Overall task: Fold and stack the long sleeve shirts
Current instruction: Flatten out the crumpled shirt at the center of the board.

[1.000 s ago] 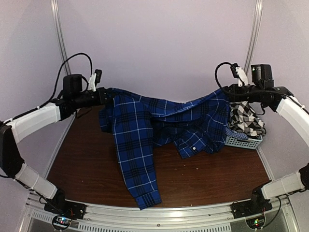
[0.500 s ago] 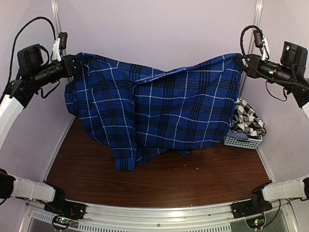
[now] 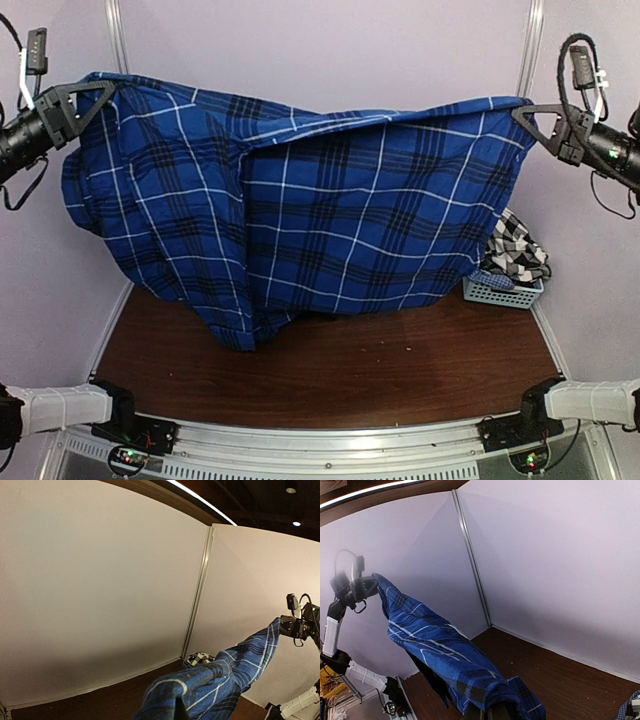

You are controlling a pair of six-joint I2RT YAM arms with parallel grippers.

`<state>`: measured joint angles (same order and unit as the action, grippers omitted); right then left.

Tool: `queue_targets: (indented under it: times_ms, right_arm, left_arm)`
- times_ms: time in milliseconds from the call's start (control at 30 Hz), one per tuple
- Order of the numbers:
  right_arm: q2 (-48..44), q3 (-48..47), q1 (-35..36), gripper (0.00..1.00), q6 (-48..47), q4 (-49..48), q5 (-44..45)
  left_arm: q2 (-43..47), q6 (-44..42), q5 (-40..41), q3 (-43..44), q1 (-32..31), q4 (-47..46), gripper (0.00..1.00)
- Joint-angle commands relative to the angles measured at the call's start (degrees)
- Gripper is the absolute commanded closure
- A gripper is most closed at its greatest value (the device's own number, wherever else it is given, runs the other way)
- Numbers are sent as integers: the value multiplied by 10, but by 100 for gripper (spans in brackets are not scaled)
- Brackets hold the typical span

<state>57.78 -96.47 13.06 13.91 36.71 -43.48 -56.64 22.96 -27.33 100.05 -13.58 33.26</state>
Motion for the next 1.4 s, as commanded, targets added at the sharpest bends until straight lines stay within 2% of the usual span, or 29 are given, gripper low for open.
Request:
queue_targets:
  times_ms: [0, 233, 400, 533, 633, 767, 867, 1067, 1233, 1367]
  right_arm:
    - [-55, -40, 2, 100, 57, -25, -58]
    - [-80, -64, 1, 100, 92, -11, -55]
    - [-81, -68, 1, 100, 82, 7, -9]
    - [-58, -60, 2, 100, 48, 54, 84]
    - [-33, -21, 2, 100, 27, 66, 191]
    - [7, 76, 1, 100, 18, 15, 303]
    - [67, 145, 0, 100, 13, -51, 347]
    - [256, 190, -2, 100, -19, -174, 392]
    - [449, 136, -2, 100, -47, -227, 432]
    - [567, 62, -1, 100, -45, -235, 415]
  left_arm:
    - [33, 49, -55, 55, 3, -6, 100]
    - [43, 72, -60, 149, 3, 36, 100]
    - [22, 64, -40, 159, 3, 41, 100]
    - [-14, 37, 9, 121, 3, 37, 100]
    - [-46, 19, 59, 63, 3, 16, 100]
    - [-108, 10, 118, -42, 3, -51, 100]
    - [-176, 3, 169, -100, 4, -116, 100]
    - [-365, -3, 205, -149, 26, -241, 100]
    - [-560, 16, 174, -102, 37, -281, 100]
    - [-632, 27, 168, -85, 37, -308, 100]
